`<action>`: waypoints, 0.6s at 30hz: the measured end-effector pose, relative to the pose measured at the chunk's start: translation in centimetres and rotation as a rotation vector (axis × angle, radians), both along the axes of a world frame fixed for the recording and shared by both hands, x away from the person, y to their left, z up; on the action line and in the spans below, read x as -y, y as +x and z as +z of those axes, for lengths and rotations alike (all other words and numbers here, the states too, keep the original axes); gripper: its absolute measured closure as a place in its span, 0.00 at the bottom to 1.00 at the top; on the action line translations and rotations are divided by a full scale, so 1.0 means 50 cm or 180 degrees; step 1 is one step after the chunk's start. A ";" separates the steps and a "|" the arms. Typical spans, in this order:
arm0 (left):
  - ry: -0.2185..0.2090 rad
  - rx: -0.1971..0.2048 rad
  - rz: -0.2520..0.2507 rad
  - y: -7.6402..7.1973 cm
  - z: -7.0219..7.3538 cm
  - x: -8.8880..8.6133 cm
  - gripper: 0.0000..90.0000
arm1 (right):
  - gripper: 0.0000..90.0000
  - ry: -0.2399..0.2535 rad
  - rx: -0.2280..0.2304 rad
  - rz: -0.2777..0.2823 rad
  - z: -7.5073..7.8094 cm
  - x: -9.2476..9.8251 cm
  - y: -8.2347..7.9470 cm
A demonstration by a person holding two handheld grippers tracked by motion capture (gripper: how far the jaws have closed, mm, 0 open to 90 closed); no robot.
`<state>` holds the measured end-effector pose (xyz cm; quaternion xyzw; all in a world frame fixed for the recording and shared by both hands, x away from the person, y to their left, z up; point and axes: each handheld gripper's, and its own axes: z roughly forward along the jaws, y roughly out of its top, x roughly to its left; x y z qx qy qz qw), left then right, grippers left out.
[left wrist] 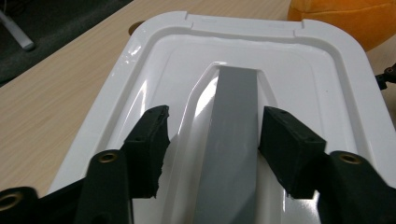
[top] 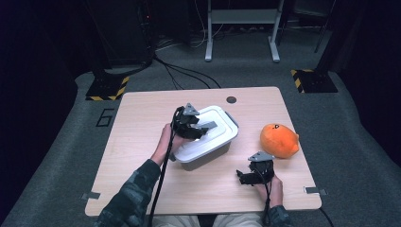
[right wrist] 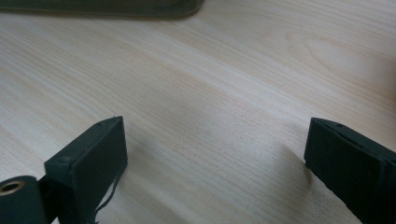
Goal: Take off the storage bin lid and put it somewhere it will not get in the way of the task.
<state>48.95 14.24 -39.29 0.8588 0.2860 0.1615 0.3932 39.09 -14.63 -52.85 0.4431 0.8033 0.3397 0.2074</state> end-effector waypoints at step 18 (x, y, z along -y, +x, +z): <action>-0.0085 0.0005 -0.0208 -0.005 0.015 -0.006 0.74 | 0.06 0.0001 0.0009 -0.0005 0.000 0.001 0.001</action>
